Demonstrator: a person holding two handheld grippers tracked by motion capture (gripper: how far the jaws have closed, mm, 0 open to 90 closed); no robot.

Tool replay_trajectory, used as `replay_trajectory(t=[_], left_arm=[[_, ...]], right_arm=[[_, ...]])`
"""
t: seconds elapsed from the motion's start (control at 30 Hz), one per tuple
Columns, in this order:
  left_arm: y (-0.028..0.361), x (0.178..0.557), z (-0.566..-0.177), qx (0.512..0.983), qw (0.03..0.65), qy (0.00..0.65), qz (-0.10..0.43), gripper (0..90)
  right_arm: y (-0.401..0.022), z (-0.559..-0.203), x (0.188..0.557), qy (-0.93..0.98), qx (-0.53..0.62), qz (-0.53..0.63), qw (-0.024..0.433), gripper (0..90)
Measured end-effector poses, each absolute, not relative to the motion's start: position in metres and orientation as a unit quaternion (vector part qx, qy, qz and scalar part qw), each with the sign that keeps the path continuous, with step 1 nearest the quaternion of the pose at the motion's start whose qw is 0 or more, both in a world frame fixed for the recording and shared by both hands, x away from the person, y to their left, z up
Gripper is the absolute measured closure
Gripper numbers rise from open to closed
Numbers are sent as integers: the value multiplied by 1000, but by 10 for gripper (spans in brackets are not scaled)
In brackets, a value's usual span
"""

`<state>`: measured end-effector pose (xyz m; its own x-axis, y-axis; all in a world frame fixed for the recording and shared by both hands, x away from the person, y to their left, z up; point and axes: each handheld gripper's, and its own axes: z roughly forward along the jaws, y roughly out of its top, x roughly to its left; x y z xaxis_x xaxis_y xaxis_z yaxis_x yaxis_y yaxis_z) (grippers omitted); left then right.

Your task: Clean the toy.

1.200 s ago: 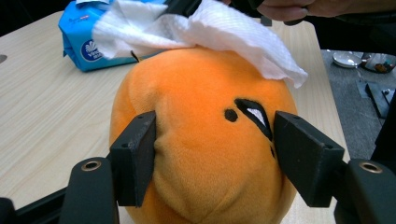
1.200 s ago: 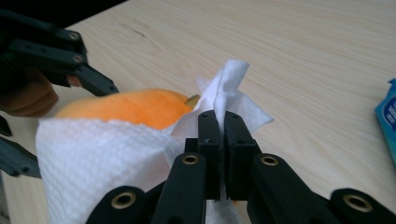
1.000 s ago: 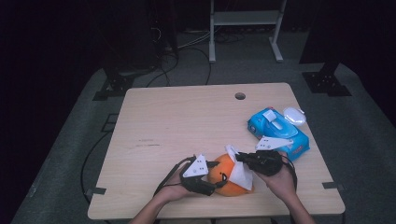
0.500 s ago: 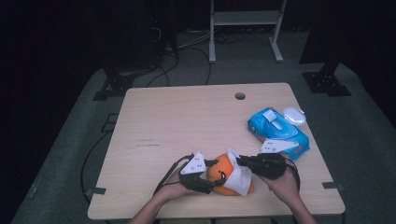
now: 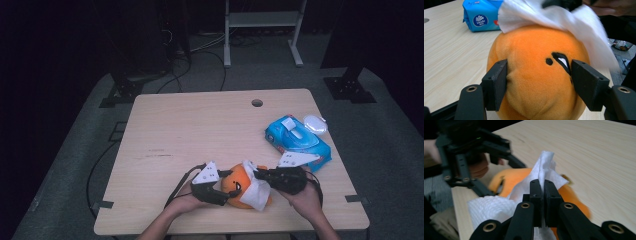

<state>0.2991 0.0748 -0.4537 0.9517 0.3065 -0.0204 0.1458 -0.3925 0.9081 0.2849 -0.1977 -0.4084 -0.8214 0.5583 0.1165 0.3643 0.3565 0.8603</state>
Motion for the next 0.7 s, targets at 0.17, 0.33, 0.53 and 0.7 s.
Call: replay_trajectory(t=[0.17, 0.33, 0.53, 0.7], left_arm=[[76, 301, -452, 828, 539, 140, 67, 308], [80, 305, -447, 818, 555, 140, 54, 255], [77, 303, -449, 825, 546, 134, 58, 364], [77, 302, -448, 827, 543, 133, 59, 399]], right_arm=[[-197, -414, 288, 824, 289, 477, 103, 857], [-207, -418, 296, 818, 307, 475, 103, 858], [-216, -420, 303, 808, 330, 477, 104, 861], [-199, -403, 282, 807, 270, 517, 90, 863]])
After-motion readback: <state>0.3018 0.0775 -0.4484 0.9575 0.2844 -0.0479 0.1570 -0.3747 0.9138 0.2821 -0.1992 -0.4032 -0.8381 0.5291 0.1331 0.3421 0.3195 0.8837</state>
